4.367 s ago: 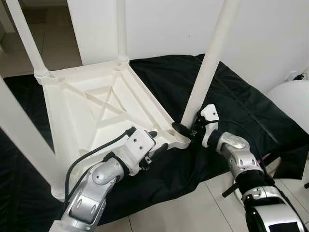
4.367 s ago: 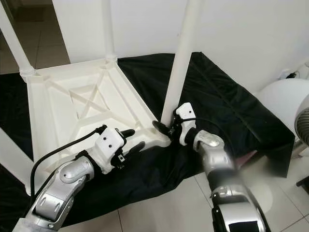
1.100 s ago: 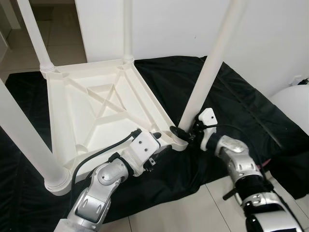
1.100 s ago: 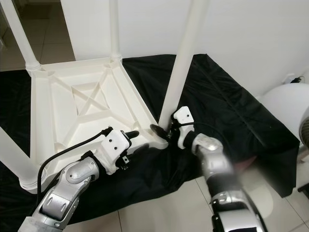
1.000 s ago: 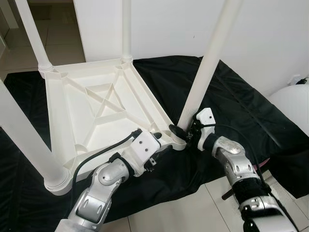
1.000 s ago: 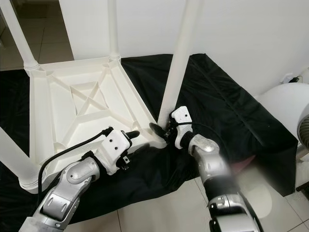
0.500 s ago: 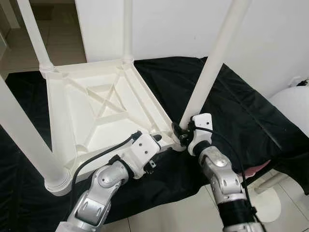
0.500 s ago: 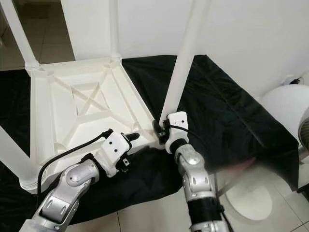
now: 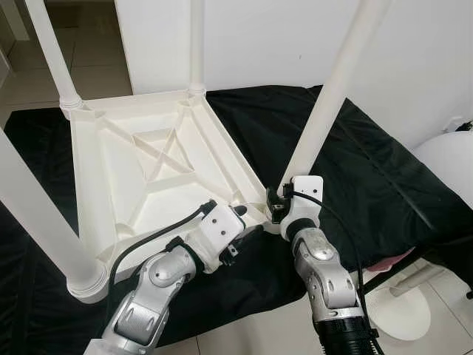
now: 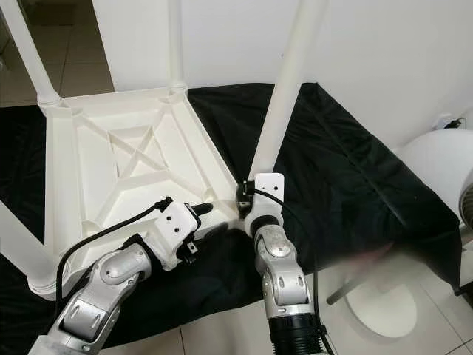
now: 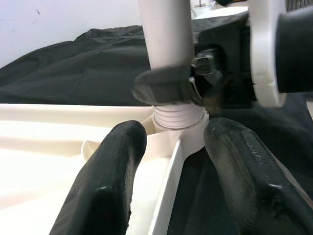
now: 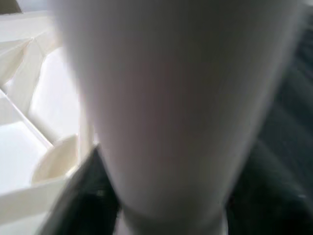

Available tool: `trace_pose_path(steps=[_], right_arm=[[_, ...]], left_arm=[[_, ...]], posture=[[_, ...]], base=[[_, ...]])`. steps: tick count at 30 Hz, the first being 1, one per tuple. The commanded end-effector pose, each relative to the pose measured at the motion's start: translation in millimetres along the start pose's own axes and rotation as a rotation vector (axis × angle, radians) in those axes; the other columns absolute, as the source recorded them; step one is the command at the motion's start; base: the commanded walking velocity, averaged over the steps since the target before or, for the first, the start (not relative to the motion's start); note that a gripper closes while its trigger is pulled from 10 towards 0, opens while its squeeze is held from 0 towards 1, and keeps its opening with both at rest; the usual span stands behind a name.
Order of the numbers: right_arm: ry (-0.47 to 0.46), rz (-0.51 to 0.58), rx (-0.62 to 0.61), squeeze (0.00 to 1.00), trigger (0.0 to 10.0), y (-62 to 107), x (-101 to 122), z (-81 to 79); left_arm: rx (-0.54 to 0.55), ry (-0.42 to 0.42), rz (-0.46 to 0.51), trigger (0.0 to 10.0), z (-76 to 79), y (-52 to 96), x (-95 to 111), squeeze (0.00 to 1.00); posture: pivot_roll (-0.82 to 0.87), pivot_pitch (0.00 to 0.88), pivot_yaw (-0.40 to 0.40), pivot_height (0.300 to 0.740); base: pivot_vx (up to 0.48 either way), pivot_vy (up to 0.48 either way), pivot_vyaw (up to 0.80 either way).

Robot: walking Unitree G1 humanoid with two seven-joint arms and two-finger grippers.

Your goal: Building children table

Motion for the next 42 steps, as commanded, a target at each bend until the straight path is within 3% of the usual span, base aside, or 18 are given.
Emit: trace_pose_path(steps=[1,2,7,8,9,13,14,19,27,28,31,32,33,34,35,36,42], right_arm=[[-0.028,-0.045,-0.023,0.91,10.0,4.4,-13.9,4.5],[-0.036,-0.041,-0.009,1.00,10.0,4.3,-12.6,4.1],[-0.036,-0.008,0.061,1.00,10.0,4.0,-5.6,10.4],[-0.011,-0.002,0.105,0.59,10.0,3.9,-3.3,14.7],[0.003,-0.007,0.150,0.00,10.0,4.1,-3.2,16.9],[0.008,-0.014,0.193,0.00,10.0,4.6,-3.5,17.9],[0.048,-0.015,0.288,0.00,10.0,3.2,-2.3,20.8],[0.118,-0.009,0.420,0.00,10.0,-2.4,0.0,24.1],[0.171,-0.007,0.609,0.00,10.0,-8.5,3.4,15.1],[0.210,-0.015,0.659,0.00,7.9,-12.6,3.1,11.4],[0.237,-0.022,0.692,0.00,7.9,-15.1,2.6,9.3],[0.254,-0.027,0.709,0.00,7.0,-17.5,2.2,6.9],[0.254,-0.027,0.709,0.00,7.0,-17.5,2.2,6.9],[0.273,-0.030,0.725,0.00,2.4,-20.8,1.5,4.9],[0.273,-0.030,0.725,0.00,2.4,-20.8,1.5,4.9],[0.282,-0.033,0.741,0.00,0.0,-22.8,0.5,2.4],[0.289,-0.078,0.773,0.00,0.0,-22.8,-15.7,2.3]], left_arm=[[0.012,-0.003,-0.008,10.0,0.2,0.0,-2.1,0.00],[0.012,-0.003,-0.007,10.0,0.4,-0.1,-2.0,0.00],[0.009,-0.005,-0.007,10.0,1.7,-0.4,-2.4,0.00],[0.008,-0.005,-0.005,10.0,1.8,-0.7,-2.2,0.00],[0.007,-0.005,-0.006,10.0,2.0,-0.8,-2.5,0.00],[0.006,-0.006,-0.006,10.0,2.3,-0.8,-2.7,0.00],[0.003,-0.008,-0.006,10.0,3.0,-2.1,-2.7,0.00],[0.000,-0.011,-0.003,10.0,3.3,-4.3,-2.4,0.00],[0.002,-0.016,0.002,10.0,2.1,-6.7,-1.3,0.00],[0.008,-0.021,0.003,10.0,1.4,-6.9,-0.8,0.00],[0.013,-0.024,0.003,10.0,1.0,-6.9,-0.6,0.00],[0.018,-0.024,0.001,10.0,0.6,-5.8,-0.7,0.00],[0.018,-0.024,0.001,10.0,0.6,-5.8,-0.7,0.00],[0.021,-0.021,-0.001,10.0,2.1,-4.7,-1.2,0.00],[0.021,-0.021,-0.001,10.0,2.1,-4.7,-1.2,0.00],[0.022,-0.017,-0.003,10.0,3.9,-4.0,-1.6,0.00],[0.028,-0.026,-0.006,10.0,4.3,-3.3,-0.9,0.00]], posture=[[-0.01,0.033,-0.054,0.740],[-0.01,0.027,-0.054,0.740],[-0.02,0.024,-0.056,0.740],[-0.02,0.025,-0.055,0.740],[-0.02,0.022,-0.057,0.740],[-0.02,0.021,-0.057,0.740],[-0.02,0.017,-0.056,0.740],[-0.02,0.006,-0.059,0.740],[-0.01,0.000,-0.069,0.740],[0.01,0.000,-0.079,0.740],[0.01,0.000,-0.079,0.740],[0.02,0.000,-0.083,0.740],[0.02,0.000,-0.083,0.740],[0.02,0.000,-0.084,0.740],[0.02,0.000,-0.084,0.740],[0.03,0.000,-0.083,0.740],[0.05,0.000,-0.089,0.740]], base=[[0.000,0.000,0.00],[0.000,0.000,0.00],[0.000,0.000,0.00],[0.000,0.000,0.00],[0.000,0.000,0.00],[0.000,0.000,0.00],[0.000,0.000,0.00],[0.000,0.000,0.00],[0.000,0.000,0.00],[0.000,0.000,0.00],[0.000,0.000,0.00],[0.000,0.000,0.00],[0.000,0.000,0.00],[0.000,0.000,0.00],[0.000,0.000,0.00],[0.000,0.000,0.00],[0.000,0.000,0.00]])
Point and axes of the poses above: a point about 5 cm out from each wrist's last joint towards the gripper, its own y axis pointing back from the gripper into the wrist, its own x axis along the axis of the wrist's last joint, z = x × y, the point moved 5 cm from there along -y, pointing out of the wrist towards the gripper, and after that the axes turned 4 degrees about -y, right-handed, at the moved point
